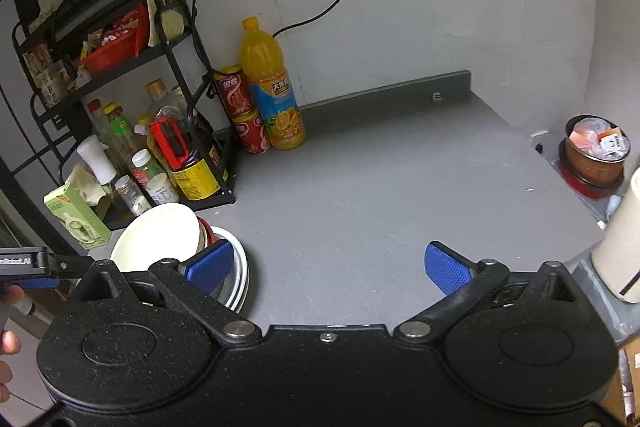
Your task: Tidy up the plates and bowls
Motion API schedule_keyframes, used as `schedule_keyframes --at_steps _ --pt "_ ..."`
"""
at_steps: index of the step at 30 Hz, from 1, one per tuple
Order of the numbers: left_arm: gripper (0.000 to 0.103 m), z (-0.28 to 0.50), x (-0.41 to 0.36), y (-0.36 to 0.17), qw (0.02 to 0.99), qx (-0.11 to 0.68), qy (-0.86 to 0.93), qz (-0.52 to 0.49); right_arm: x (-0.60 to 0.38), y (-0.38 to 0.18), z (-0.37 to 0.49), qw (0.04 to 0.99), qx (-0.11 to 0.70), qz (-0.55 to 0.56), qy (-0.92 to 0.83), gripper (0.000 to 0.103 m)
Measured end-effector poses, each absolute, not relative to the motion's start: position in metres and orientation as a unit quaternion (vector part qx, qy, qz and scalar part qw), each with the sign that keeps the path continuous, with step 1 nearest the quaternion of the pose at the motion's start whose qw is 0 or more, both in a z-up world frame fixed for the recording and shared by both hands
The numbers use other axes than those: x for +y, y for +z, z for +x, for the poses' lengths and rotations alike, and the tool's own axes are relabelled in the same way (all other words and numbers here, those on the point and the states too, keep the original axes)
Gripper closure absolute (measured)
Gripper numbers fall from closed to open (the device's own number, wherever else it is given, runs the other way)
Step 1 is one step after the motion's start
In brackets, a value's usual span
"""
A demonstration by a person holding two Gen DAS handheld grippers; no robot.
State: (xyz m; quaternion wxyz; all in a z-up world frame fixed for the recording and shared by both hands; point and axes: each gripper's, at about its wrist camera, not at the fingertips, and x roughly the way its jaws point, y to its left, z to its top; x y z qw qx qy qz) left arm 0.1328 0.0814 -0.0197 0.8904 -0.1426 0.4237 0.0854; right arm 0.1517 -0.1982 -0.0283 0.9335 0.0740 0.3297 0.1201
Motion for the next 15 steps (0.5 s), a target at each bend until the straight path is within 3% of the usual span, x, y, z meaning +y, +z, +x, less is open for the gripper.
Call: schedule_keyframes --at_steps 15 --pt "0.001 0.075 0.057 0.010 0.909 0.389 0.064 -0.134 -0.215 -0.008 0.104 0.948 0.305 0.058 0.074 0.000"
